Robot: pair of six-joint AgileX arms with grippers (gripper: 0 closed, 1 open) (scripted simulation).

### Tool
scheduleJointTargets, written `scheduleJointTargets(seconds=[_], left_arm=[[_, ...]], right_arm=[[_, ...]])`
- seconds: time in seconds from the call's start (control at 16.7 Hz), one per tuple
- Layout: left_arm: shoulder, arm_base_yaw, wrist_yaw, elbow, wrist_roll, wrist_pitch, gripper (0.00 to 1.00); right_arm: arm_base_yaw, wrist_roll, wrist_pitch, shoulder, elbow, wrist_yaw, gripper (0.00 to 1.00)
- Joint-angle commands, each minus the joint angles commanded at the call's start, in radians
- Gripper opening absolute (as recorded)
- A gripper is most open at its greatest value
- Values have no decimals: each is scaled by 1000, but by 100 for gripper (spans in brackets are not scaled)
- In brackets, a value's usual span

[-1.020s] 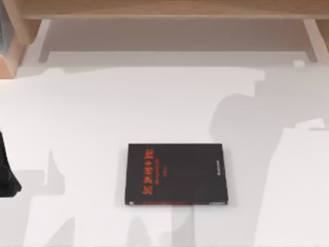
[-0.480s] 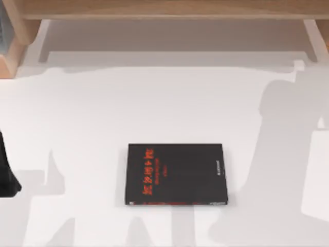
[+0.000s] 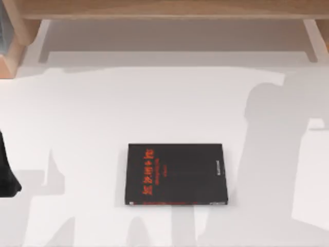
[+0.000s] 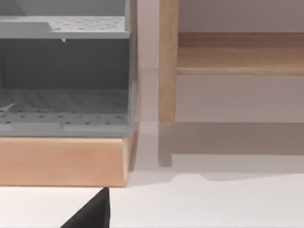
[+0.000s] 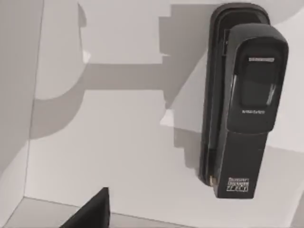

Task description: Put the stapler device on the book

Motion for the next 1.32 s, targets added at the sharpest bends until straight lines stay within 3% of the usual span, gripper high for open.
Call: scheduleJointTargets(seconds=[0.36,0.96,1.26,1.32], left_arm=[[0,0,0,0,0,0,100],[0,0,0,0,0,0,100],[0,0,0,0,0,0,100],[0,0,0,0,0,0,100]], right_arm=[[-3,1,-30,-74,-41,0,100],[5,5,271,14,-250,-1,100],[6,9,287,27,-254,-1,100],[6,9,287,27,-254,-1,92]])
